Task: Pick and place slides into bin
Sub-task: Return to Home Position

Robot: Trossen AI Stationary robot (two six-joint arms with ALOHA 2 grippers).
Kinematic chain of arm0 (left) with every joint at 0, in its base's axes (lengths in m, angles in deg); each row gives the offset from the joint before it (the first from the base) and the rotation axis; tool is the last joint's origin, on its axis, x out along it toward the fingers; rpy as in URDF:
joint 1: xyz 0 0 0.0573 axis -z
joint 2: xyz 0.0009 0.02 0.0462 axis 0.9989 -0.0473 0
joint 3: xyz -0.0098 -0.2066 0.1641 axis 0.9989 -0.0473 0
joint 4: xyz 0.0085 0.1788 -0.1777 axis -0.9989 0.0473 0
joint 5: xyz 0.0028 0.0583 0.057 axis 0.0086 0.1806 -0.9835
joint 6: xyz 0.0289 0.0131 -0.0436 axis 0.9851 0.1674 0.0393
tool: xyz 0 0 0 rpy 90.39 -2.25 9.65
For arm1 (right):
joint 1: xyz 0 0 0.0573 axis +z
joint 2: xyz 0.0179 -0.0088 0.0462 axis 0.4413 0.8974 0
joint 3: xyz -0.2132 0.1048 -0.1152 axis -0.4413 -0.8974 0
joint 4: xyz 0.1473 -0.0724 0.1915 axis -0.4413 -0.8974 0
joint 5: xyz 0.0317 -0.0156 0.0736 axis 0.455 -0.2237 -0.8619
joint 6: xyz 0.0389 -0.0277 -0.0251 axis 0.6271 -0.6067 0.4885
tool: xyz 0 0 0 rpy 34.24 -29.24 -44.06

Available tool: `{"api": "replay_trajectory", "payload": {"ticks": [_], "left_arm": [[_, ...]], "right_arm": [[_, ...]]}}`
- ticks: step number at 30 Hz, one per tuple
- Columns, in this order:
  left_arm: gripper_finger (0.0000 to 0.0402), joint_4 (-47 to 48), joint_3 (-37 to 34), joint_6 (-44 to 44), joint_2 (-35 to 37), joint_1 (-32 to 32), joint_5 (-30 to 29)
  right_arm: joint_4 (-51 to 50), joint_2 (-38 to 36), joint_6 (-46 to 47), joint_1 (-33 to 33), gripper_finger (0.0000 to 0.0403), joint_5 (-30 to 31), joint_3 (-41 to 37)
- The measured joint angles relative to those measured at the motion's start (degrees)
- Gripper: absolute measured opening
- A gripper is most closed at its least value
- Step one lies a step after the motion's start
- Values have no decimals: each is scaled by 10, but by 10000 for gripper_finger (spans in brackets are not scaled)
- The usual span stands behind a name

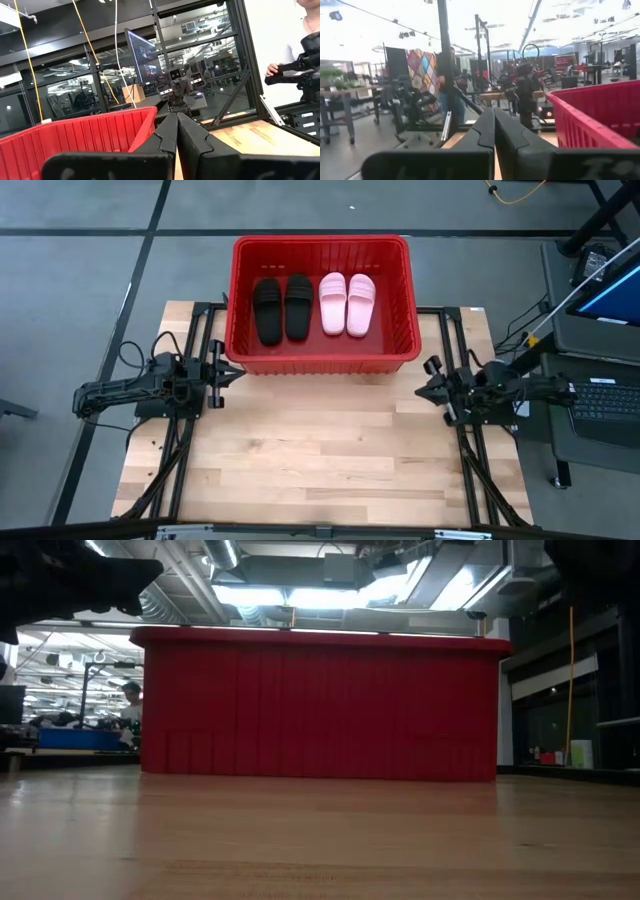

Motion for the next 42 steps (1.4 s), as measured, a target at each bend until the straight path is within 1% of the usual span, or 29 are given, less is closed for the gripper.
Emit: {"api": "replay_trajectory", "payload": {"ticks": [3,7,11,16,29,32,39,42], "left_arm": [[2,0,0,0,0,0,0],[5,0,0,0,0,0,0],[8,0,0,0,0,0,0],[5,0,0,0,0,0,0],[2,0,0,0,0,0,0],[2,-3,0,22,0,0,-3],[8,9,0,-74,0,1,-1],[7,20,0,-89,0,0,-2]], "right_arm": [[37,0,20,3,6,0,-30],[7,0,0,7,6,1,-31],[3,0,-23,7,6,1,-31],[-25,0,-18,7,6,1,-31],[-26,0,-10,7,6,2,-31],[-26,0,-10,7,6,2,-30],[-26,0,-11,7,6,2,-30],[-26,0,-11,7,6,2,-30]]}}
